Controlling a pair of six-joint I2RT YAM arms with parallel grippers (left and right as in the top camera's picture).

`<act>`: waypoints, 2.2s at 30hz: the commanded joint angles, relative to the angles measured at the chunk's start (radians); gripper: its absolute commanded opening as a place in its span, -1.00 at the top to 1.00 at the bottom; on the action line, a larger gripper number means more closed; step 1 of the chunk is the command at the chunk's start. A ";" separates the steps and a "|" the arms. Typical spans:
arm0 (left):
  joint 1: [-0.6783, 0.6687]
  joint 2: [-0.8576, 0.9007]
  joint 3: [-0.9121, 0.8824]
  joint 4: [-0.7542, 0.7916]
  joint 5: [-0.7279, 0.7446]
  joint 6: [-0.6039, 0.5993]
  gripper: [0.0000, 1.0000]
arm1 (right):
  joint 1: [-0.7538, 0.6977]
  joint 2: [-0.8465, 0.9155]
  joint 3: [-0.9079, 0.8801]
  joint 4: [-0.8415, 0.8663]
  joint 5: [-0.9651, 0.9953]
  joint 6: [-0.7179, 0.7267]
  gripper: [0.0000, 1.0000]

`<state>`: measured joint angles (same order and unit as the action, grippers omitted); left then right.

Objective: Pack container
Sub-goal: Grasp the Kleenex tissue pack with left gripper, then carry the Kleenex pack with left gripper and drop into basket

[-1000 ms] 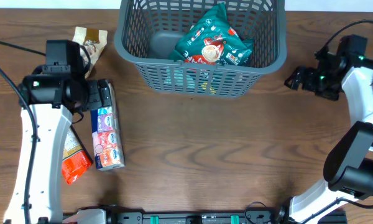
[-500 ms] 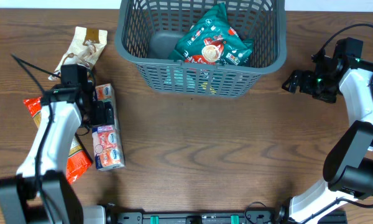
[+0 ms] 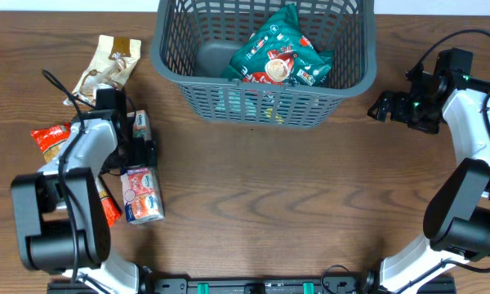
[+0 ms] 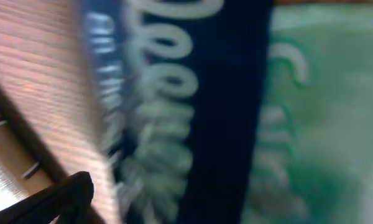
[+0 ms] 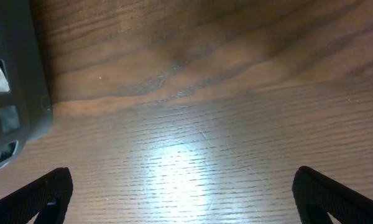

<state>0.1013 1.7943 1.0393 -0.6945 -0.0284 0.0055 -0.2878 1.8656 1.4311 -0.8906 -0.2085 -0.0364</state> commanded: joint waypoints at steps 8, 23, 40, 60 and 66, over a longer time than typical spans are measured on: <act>0.004 0.029 0.003 -0.029 -0.005 0.012 0.38 | 0.008 -0.004 -0.002 0.009 -0.002 -0.006 -0.98; 0.004 -0.262 0.382 -0.304 0.082 -0.045 0.89 | 0.008 -0.004 -0.002 0.011 -0.002 -0.010 -0.99; -0.337 -0.199 1.185 -0.347 0.302 0.412 0.89 | 0.005 -0.005 -0.002 0.064 -0.002 -0.029 -0.98; -0.537 0.282 1.186 -0.106 0.306 0.973 0.89 | 0.005 -0.005 -0.002 0.050 -0.005 -0.048 -0.99; -0.537 0.391 1.186 -0.199 0.305 0.911 0.20 | 0.005 -0.005 -0.002 0.048 -0.005 -0.048 -0.98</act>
<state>-0.4393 2.1746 2.2070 -0.8810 0.2626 0.9607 -0.2878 1.8656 1.4307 -0.8406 -0.2089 -0.0669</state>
